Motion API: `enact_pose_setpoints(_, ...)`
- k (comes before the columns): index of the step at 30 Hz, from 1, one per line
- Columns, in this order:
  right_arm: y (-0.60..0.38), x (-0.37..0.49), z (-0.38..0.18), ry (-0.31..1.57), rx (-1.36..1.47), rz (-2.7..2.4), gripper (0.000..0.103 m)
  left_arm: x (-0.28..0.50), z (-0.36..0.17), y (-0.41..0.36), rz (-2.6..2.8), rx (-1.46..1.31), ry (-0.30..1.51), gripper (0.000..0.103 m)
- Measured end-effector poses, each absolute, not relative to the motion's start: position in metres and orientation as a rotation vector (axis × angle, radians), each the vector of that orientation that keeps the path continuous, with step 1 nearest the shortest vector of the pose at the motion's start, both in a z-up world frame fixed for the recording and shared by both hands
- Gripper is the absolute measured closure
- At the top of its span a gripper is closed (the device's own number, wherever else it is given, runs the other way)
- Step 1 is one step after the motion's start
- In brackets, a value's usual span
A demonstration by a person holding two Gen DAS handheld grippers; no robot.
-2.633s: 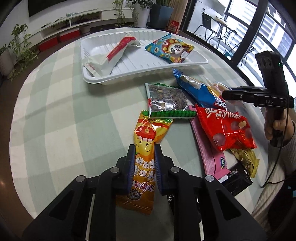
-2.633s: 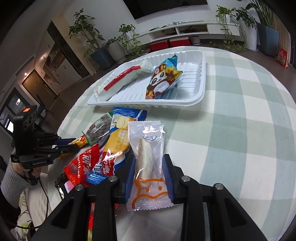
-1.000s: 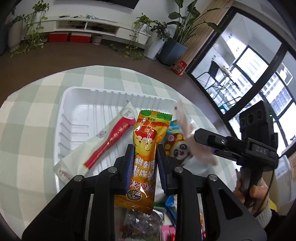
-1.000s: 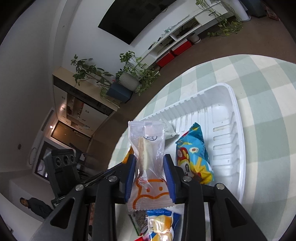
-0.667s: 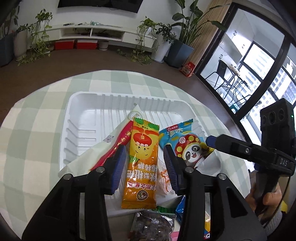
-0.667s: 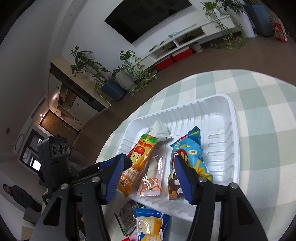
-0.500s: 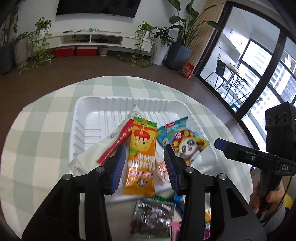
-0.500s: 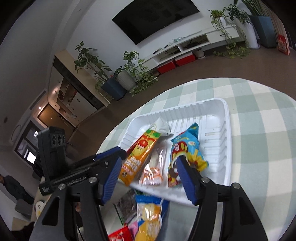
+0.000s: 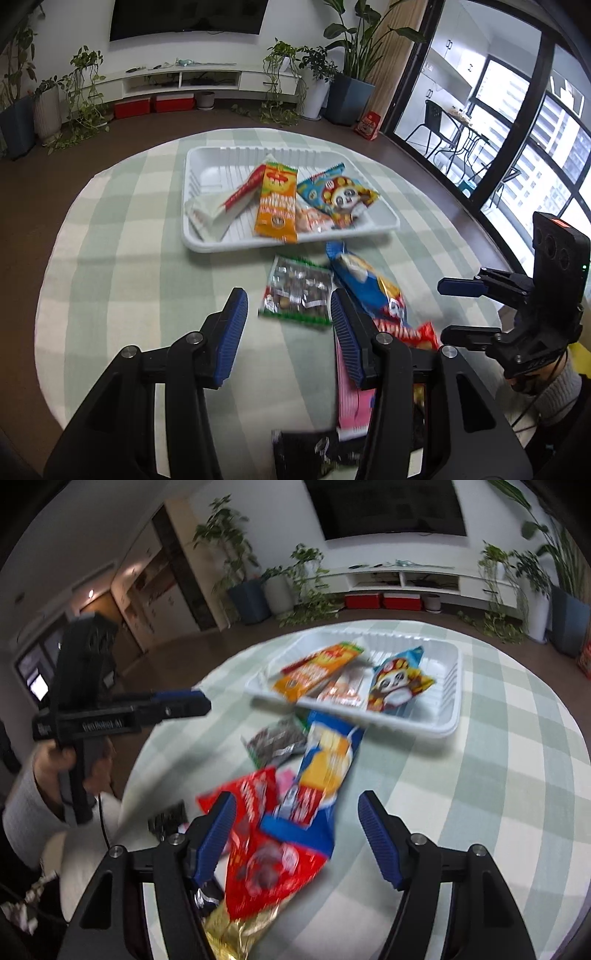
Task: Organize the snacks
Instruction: 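Move the left tool to the black packet while the right tool grasps the red bag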
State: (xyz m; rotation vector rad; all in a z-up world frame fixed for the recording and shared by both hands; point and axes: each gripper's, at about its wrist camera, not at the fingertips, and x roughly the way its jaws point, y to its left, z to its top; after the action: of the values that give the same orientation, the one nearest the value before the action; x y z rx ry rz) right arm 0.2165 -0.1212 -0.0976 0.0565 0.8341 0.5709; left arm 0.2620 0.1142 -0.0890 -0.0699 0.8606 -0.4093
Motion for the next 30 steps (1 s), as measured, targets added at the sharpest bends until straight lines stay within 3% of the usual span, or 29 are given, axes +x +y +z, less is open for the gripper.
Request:
enact_pose_setpoints(11,-0.091,0.186,-0.108,0.844,-0.048,0.608,0.031,0.192,-0.085,0.105,-0.46,0.05,0.887,0.058)
enact_pose_setpoints(30,-0.058,0.194,-0.128,0.878,-0.246,0.591,0.034,0.153,-0.087,0.09,-0.509,0.179,0.919,0.058)
